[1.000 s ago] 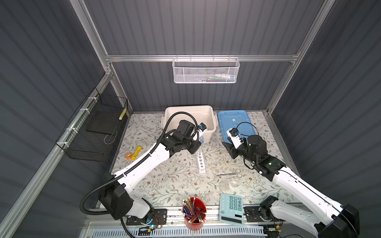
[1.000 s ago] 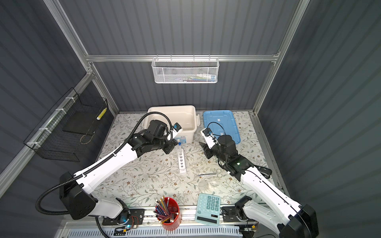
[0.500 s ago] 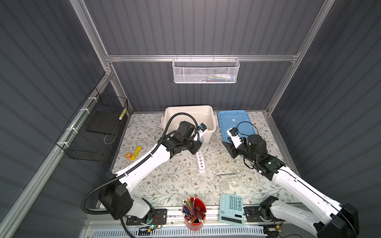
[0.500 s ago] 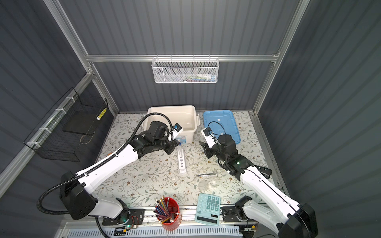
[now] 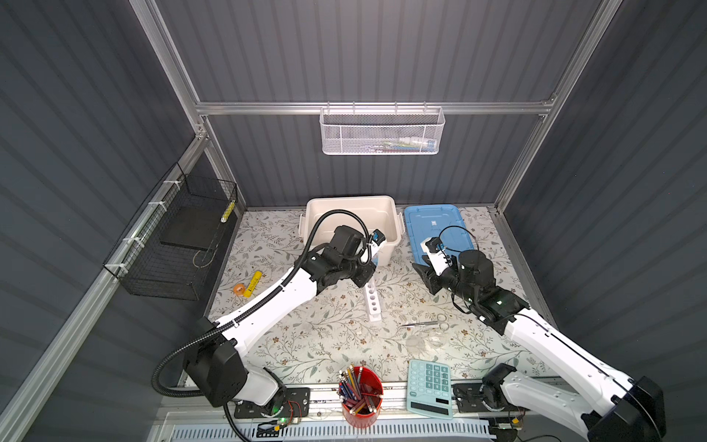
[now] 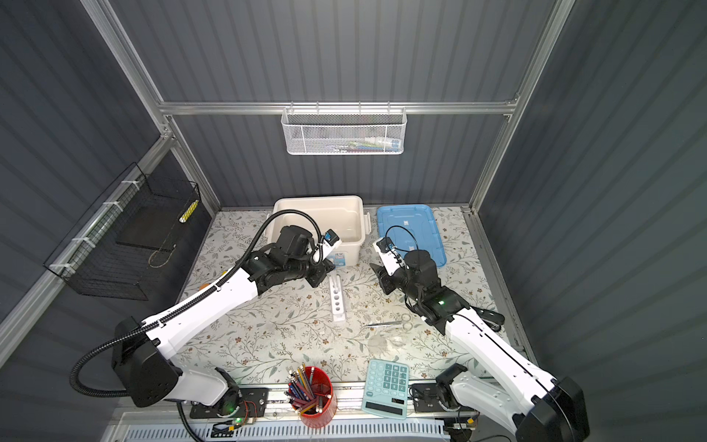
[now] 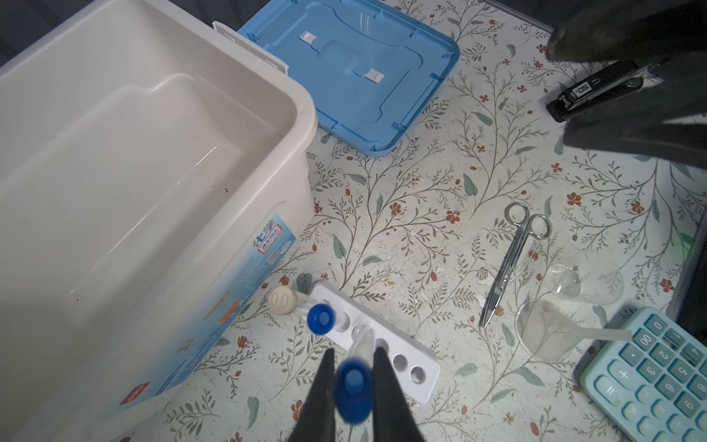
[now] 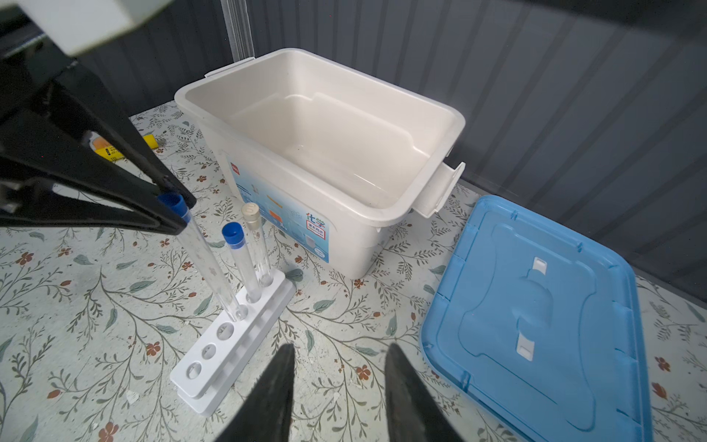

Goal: Organize the chemistry lab equipment
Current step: 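Lower the tube with the left gripper into the rack beside the other blue-capped tube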

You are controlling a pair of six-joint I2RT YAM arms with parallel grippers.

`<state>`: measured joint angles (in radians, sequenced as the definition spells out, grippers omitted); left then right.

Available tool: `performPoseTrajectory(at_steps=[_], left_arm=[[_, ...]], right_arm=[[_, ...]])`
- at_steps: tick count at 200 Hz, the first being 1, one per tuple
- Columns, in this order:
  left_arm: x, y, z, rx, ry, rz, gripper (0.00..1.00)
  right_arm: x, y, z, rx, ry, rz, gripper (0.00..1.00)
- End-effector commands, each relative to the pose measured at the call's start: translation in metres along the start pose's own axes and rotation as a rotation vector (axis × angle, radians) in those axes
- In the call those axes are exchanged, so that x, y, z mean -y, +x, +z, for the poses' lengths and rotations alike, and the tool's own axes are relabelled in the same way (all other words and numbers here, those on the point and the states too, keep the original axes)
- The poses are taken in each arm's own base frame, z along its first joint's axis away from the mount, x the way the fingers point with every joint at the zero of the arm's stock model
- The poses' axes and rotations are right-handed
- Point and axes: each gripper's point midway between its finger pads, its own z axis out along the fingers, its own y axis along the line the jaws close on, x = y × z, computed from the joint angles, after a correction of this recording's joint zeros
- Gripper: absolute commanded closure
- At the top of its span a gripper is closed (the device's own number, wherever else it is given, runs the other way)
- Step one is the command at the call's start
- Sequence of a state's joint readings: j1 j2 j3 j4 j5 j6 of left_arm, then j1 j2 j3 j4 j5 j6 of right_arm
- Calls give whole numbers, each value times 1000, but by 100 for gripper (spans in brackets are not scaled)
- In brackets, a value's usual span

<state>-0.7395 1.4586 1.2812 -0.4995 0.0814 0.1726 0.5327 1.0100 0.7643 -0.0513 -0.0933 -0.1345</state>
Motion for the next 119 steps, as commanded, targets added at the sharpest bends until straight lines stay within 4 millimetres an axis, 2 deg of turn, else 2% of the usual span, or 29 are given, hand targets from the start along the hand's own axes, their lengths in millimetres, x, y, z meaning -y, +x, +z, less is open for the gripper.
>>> performPoseTrajectory(at_steps=[1, 119], left_arm=[[4, 6, 7, -23, 12, 4, 100], [-2, 13, 11, -67, -35, 39, 100]], right_arm=[[-1, 1, 3, 5, -11, 12, 59], [0, 3, 6, 4, -14, 17, 60]])
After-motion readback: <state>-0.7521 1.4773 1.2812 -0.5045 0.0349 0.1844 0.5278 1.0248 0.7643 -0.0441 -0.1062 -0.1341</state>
